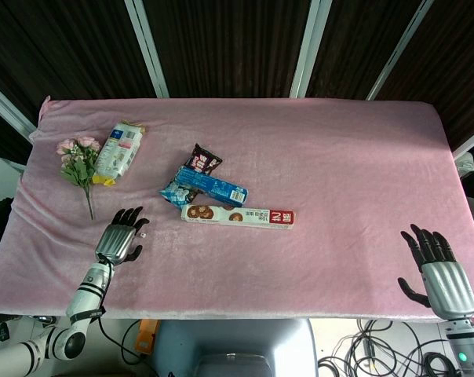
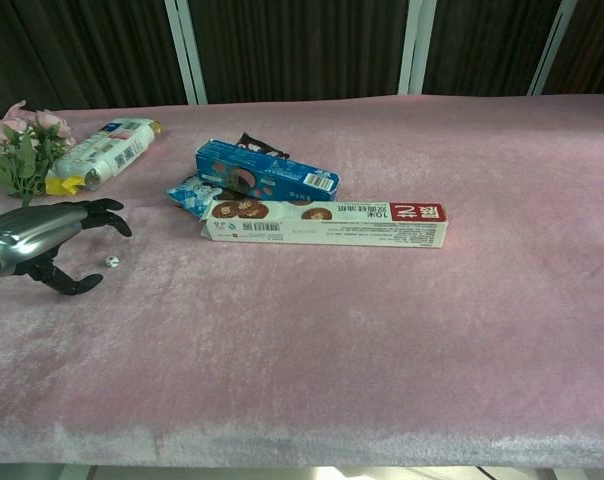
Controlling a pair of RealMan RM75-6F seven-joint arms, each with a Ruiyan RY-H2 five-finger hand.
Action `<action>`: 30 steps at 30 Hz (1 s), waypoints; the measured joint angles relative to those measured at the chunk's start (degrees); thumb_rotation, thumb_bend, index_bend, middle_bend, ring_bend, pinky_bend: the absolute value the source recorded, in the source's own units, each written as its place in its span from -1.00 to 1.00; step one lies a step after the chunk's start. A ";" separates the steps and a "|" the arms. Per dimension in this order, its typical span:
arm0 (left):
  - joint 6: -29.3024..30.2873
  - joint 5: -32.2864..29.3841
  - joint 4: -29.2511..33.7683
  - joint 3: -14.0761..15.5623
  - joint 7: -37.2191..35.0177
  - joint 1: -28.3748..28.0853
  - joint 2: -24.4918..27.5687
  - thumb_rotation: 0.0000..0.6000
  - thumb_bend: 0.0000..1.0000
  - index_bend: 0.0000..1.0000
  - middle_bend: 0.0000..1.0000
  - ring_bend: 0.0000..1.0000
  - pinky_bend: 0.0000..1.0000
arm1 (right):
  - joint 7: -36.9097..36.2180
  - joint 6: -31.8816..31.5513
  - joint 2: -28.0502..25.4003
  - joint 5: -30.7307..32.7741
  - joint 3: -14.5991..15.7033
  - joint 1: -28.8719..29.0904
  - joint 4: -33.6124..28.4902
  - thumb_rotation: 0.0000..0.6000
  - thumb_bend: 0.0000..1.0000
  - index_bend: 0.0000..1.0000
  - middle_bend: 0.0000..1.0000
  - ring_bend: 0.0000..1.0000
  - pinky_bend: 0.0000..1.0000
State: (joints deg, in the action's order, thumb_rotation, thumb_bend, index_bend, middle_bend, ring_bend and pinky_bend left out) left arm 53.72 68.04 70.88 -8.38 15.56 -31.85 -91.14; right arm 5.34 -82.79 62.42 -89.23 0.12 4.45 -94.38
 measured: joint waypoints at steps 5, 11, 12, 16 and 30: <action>-1.02 -0.92 -1.91 -0.26 -1.19 -0.56 -0.92 1.00 -0.20 -0.37 -1.00 -1.00 -0.98 | 0.10 0.54 -0.07 0.12 0.07 0.12 0.02 1.00 -0.20 -1.00 -1.00 -1.00 -1.00; -1.72 -1.00 -4.60 -0.16 -2.68 -1.14 -2.03 1.00 -0.20 -0.19 -0.98 -1.00 -0.98 | -0.31 0.25 -0.40 0.34 -0.11 -0.04 -0.15 1.00 -0.20 -1.00 -1.00 -1.00 -1.00; -1.62 -0.94 -4.97 -0.19 -2.88 -1.20 -2.24 1.00 -0.20 -0.15 -0.97 -1.00 -0.97 | -0.41 0.32 -0.43 0.36 -0.12 -0.02 -0.12 1.00 -0.20 -1.00 -1.00 -1.00 -1.00; -1.09 -0.47 -6.22 -0.31 -4.24 -1.39 -3.13 1.00 -0.20 -0.04 -0.91 -1.00 -0.96 | -0.46 0.51 -0.57 0.63 -0.07 -0.12 -0.02 1.00 -0.21 -1.00 -1.00 -1.00 -1.00; -0.47 0.64 -9.33 -0.33 -6.19 -2.20 -5.15 1.00 -0.20 0.22 -0.80 -0.94 -0.95 | -0.88 -0.11 -0.94 0.58 -0.03 -0.68 0.28 1.00 -0.20 -1.00 -1.00 -1.00 -1.00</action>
State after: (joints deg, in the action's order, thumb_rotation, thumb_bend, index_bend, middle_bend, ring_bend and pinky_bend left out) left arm 53.25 68.68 61.54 -8.71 9.37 -34.05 -96.29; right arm 4.47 -82.90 61.48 -88.65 0.10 3.77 -94.10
